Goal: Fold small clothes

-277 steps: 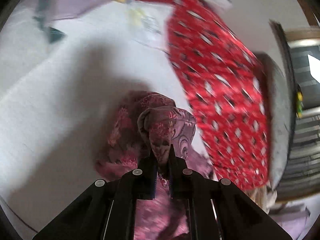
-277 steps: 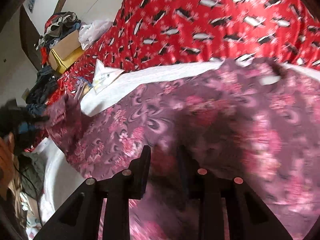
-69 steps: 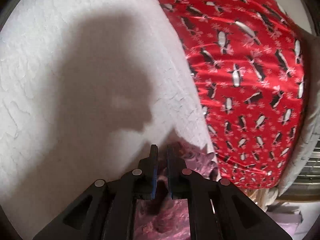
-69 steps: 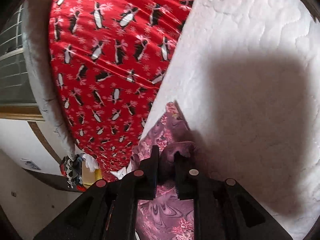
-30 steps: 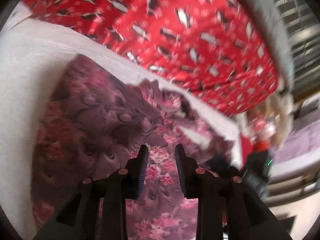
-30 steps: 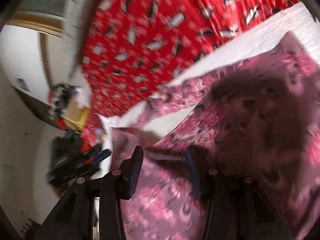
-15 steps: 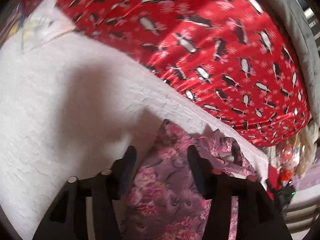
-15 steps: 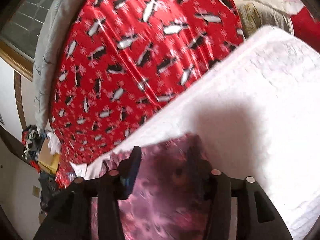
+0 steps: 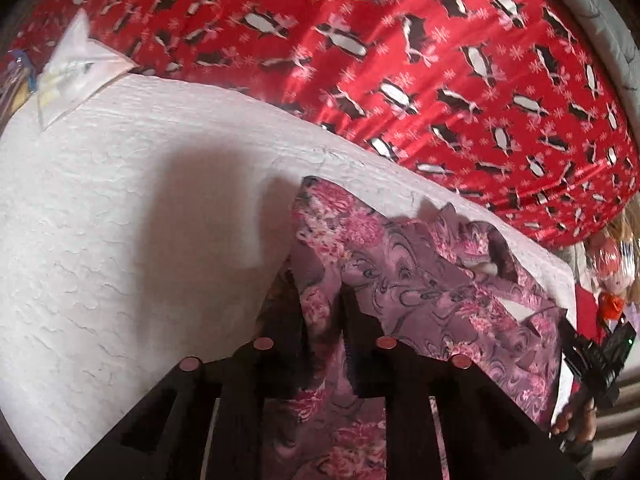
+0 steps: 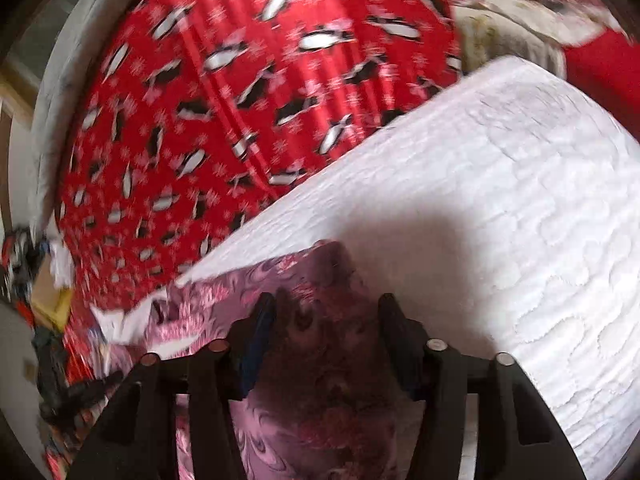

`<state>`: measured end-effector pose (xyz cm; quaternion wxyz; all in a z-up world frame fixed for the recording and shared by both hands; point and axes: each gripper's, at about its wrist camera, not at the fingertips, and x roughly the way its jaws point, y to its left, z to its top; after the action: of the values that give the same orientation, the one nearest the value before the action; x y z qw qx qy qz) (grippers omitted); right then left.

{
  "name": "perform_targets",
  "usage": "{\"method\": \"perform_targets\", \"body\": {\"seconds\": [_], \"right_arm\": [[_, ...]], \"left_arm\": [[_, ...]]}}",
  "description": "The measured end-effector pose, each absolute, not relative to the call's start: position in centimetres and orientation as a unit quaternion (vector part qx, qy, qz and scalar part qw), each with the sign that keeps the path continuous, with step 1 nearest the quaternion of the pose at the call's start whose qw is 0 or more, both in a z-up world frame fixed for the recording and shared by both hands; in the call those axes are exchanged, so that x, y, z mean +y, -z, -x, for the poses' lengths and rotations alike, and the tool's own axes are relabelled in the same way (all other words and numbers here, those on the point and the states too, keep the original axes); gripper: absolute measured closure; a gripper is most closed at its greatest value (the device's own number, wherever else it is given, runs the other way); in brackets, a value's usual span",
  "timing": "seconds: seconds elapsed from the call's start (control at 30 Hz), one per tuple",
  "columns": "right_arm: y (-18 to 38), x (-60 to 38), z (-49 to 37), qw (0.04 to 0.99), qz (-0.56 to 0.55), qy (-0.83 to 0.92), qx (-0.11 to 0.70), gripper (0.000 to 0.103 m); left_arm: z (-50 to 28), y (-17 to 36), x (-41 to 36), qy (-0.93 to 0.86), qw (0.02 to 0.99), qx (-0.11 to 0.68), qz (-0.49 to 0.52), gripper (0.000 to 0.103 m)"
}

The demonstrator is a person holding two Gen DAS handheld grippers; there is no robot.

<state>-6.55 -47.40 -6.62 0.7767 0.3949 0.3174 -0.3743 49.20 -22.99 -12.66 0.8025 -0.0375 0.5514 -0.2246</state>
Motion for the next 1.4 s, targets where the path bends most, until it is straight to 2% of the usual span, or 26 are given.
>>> {"method": "perform_targets", "body": {"seconds": [0.03, 0.07, 0.13, 0.2, 0.3, 0.43, 0.53, 0.57, 0.67, 0.77, 0.9, 1.03, 1.13, 1.4], "right_arm": [[6.6, -47.2, 6.1, 0.78, -0.392, 0.364, 0.323, 0.086], [6.3, -47.0, 5.7, 0.788, -0.38, 0.355, 0.331, 0.098], [4.4, -46.4, 5.5, 0.808, -0.337, 0.365, 0.317, 0.098], [2.3, -46.4, 6.8, 0.827, -0.356, 0.356, 0.249, 0.098], [2.1, -47.3, 8.0, 0.822, -0.385, 0.363, 0.212, 0.098], [6.4, -48.9, 8.2, 0.775, -0.424, 0.391, 0.257, 0.098], [8.8, -49.2, 8.4, 0.753, -0.453, 0.388, 0.277, 0.097], [8.5, -48.8, 8.6, 0.755, -0.452, 0.391, 0.269, 0.09], [5.6, -46.9, 8.2, 0.765, -0.394, 0.437, 0.261, 0.089], [3.7, -43.9, 4.4, 0.822, -0.353, 0.373, 0.245, 0.089], [5.4, -39.6, -3.7, 0.848, -0.334, 0.27, 0.31, 0.091], [8.4, -37.4, -7.7, 0.843, -0.347, 0.232, 0.339, 0.091], [10.0, -37.9, -7.6, 0.83, -0.352, 0.248, 0.354, 0.103], [9.2, -43.9, -0.7, 0.806, -0.428, 0.281, 0.296, 0.103]], "left_arm": [[-48.8, 12.1, -22.0, 0.222, 0.806, 0.547, 0.036, 0.093], [-48.1, 11.3, -21.0, 0.22, 0.811, 0.54, 0.04, 0.094], [-46.6, 9.5, -19.1, 0.223, 0.824, 0.517, 0.06, 0.097], [-46.4, 8.7, -18.5, 0.216, 0.836, 0.498, 0.072, 0.098], [-47.6, 10.7, -17.9, 0.175, 0.829, 0.522, 0.1, 0.098], [-48.7, 14.9, -17.0, 0.119, 0.803, 0.574, 0.111, 0.098], [-47.9, 14.1, -15.6, 0.125, 0.806, 0.565, 0.127, 0.098], [-47.3, 13.2, -15.2, 0.126, 0.815, 0.552, 0.121, 0.098], [-44.2, 9.5, -16.1, 0.167, 0.848, 0.493, 0.099, 0.098], [-40.9, 7.9, -20.0, 0.217, 0.845, 0.483, 0.076, 0.097], [-39.0, 10.2, -25.1, 0.255, 0.812, 0.522, 0.06, 0.096], [-39.5, 14.3, -26.4, 0.234, 0.788, 0.565, 0.074, 0.096], [-40.5, 15.4, -24.4, 0.245, 0.774, 0.57, 0.128, 0.099], [-42.3, 15.8, -19.6, 0.25, 0.755, 0.577, 0.184, 0.099]]}}
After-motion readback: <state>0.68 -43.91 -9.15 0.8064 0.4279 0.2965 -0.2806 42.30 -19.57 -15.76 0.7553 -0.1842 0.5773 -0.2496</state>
